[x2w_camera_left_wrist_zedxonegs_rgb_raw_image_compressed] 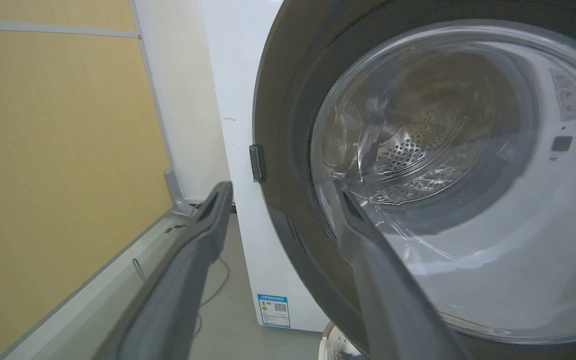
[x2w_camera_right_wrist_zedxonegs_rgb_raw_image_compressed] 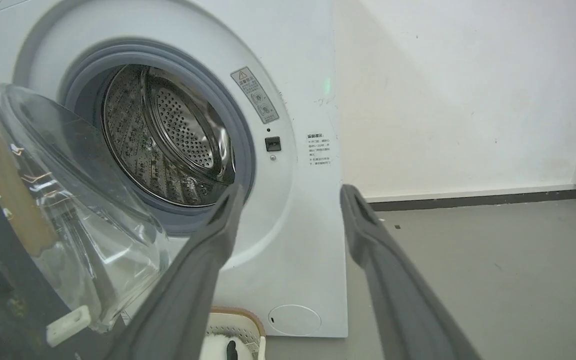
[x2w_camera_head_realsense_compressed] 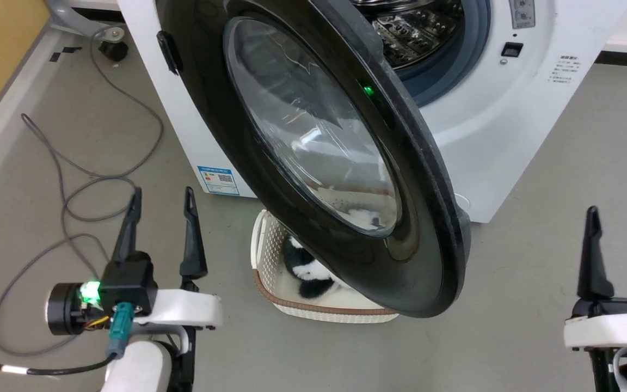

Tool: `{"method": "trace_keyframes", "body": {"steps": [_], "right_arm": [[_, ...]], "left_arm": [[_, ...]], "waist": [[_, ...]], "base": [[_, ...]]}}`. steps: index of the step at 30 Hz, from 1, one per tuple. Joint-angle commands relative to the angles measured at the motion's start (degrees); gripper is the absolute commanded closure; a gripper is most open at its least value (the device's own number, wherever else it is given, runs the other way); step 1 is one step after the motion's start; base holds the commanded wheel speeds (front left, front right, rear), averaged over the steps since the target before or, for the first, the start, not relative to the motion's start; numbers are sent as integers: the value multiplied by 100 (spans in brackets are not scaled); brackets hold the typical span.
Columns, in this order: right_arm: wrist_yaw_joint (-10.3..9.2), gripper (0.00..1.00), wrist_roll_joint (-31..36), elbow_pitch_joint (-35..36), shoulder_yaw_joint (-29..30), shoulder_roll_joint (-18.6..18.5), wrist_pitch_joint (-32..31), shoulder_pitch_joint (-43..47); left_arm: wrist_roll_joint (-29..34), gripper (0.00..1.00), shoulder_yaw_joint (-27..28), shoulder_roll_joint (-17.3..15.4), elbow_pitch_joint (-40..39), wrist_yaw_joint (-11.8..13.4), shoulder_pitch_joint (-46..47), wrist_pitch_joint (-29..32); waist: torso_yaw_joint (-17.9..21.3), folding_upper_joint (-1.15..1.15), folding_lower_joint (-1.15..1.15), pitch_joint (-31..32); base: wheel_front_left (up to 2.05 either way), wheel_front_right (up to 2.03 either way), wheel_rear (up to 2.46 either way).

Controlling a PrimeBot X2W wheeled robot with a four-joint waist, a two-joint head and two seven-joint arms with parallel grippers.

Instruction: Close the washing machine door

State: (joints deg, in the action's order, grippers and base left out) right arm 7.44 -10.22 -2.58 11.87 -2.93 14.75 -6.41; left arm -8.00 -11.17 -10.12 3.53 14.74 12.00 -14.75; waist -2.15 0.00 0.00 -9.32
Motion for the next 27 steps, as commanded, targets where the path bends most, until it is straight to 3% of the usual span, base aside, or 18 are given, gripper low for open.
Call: {"method": "trace_keyframes", "body": {"steps": [1, 11, 15, 21, 27], "right_arm": [[5, 100, 70, -14, -2, 5, 25, 29], [5, 100, -112, 695, 144, 5, 25, -342], [5, 100, -316, 1425, -38, 5, 25, -746], [5, 100, -887, 2596, -839, 5, 25, -1248], [5, 100, -1345, 3135, -2074, -205, 25, -1366]], "left_arm": [[59, 0, 47, 51, 27, -56, -85, -24], [241, 0, 256, 264, 65, -244, -140, -25], [332, 0, 321, 320, 71, -302, -151, -25], [418, 0, 387, 393, 85, -385, -208, -25], [446, 0, 477, 456, 78, -447, -256, -25]], "waist": [[-17, 0, 0, 15], [-82, 0, 0, 101], [-130, 0, 0, 131], [-218, 0, 0, 188], [-274, 0, 0, 196]], "base": [[0, 0, 0], [0, 0, 0], [0, 0, 0], [0, 0, 0], [0, 0, 0]]}}
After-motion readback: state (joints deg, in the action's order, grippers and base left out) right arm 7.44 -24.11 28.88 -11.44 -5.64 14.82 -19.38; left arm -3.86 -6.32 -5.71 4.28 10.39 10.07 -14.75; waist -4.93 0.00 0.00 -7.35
